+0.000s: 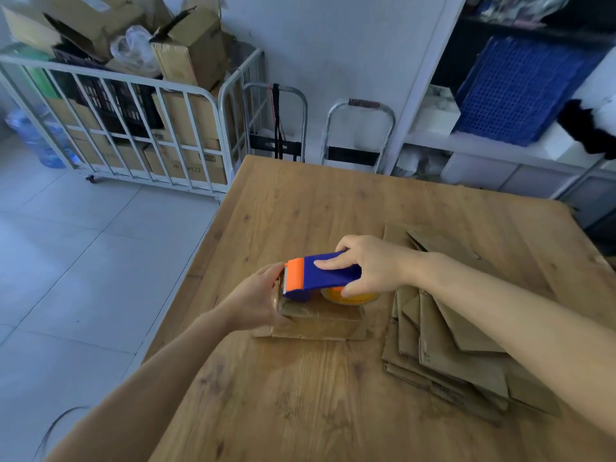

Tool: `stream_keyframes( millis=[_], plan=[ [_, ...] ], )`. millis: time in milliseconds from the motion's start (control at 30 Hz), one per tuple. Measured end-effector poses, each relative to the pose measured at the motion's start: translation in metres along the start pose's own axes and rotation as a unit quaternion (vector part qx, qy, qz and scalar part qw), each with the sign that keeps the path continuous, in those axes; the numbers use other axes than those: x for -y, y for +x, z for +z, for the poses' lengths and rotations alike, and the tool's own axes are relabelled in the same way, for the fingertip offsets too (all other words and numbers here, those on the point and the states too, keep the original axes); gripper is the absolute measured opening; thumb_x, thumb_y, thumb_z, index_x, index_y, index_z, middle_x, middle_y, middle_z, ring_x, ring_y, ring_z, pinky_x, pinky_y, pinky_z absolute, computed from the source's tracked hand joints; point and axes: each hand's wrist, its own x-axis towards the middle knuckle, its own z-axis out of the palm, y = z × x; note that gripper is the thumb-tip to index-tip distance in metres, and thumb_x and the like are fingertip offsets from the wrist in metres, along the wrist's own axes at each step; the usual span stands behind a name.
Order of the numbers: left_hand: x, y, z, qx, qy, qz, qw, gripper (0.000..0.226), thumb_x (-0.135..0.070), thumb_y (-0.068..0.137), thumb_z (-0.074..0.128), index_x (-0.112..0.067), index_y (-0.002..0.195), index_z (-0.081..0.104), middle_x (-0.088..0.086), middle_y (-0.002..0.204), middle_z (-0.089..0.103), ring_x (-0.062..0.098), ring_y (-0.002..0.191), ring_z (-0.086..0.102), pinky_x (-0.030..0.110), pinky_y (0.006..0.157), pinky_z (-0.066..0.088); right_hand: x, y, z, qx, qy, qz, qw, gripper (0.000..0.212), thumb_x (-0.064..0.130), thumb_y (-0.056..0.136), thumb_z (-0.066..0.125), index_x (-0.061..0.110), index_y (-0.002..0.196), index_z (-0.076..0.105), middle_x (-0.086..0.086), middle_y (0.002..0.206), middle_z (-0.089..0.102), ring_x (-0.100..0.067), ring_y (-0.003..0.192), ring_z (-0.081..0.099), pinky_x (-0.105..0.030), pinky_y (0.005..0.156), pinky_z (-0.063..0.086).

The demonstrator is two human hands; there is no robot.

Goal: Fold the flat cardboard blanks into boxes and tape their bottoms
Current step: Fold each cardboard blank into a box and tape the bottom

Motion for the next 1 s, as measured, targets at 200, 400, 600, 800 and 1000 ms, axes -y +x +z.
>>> stream_keyframes(
  millis=[200,400,600,800,1000],
  plan=[
    [0.001,-0.005,-0.007,0.024,0.059,-0.003,0.998,0.107,-0.046,0.052,0.086,-0.024,0.142,0.033,-0.015,0.128,0.044,0.002,0.112,0.048,0.026,0.098,0.045,-0.011,-0.028,0.002,0.000,0.026,-0.005,1.000,0.062,0.033,0.086,0.065,0.039,0.142,0.039,0.001,0.114,0.046,-0.009,0.095,0.049,-0.021,0.081,0.043],
    [0.017,-0.011,-0.026,0.043,0.125,-0.041,0.990,0.109,-0.031,0.054,0.089,-0.023,0.145,0.029,-0.012,0.131,0.044,0.007,0.116,0.047,0.031,0.102,0.042,-0.050,-0.061,0.019,0.011,-0.011,0.044,0.999,0.062,0.035,0.087,0.063,0.042,0.142,0.037,0.003,0.106,0.043,-0.007,0.088,0.046,-0.012,0.071,0.031],
    [-0.022,0.003,-0.010,0.055,0.387,-0.002,0.921,0.107,-0.031,0.082,0.070,-0.010,0.152,-0.008,0.011,0.159,-0.016,0.026,0.146,-0.013,0.042,0.121,0.005,-0.056,-0.063,0.041,-0.021,0.022,0.055,0.998,0.061,0.033,0.087,0.062,0.041,0.142,0.038,0.002,0.108,0.046,-0.009,0.091,0.049,-0.018,0.074,0.038],
    [-0.036,0.008,0.046,0.051,0.384,0.031,0.921,0.134,-0.075,0.067,0.061,-0.010,0.148,-0.022,0.007,0.156,-0.028,0.022,0.142,-0.028,0.040,0.119,-0.011,-0.058,-0.072,0.047,-0.042,0.066,0.056,0.995,0.065,0.033,0.084,0.064,0.045,0.141,0.037,0.002,0.107,0.048,-0.010,0.092,0.050,-0.023,0.081,0.041],
    [-0.038,0.008,0.042,0.064,0.397,0.051,0.914,0.132,-0.077,0.067,0.060,-0.013,0.149,-0.023,0.003,0.154,-0.030,0.020,0.142,-0.028,0.035,0.114,-0.017,-0.055,-0.089,0.042,-0.034,0.087,0.061,0.994,0.068,0.043,0.083,0.065,0.053,0.140,0.031,0.003,0.107,0.046,-0.010,0.093,0.049,-0.021,0.082,0.039]
  ],
)
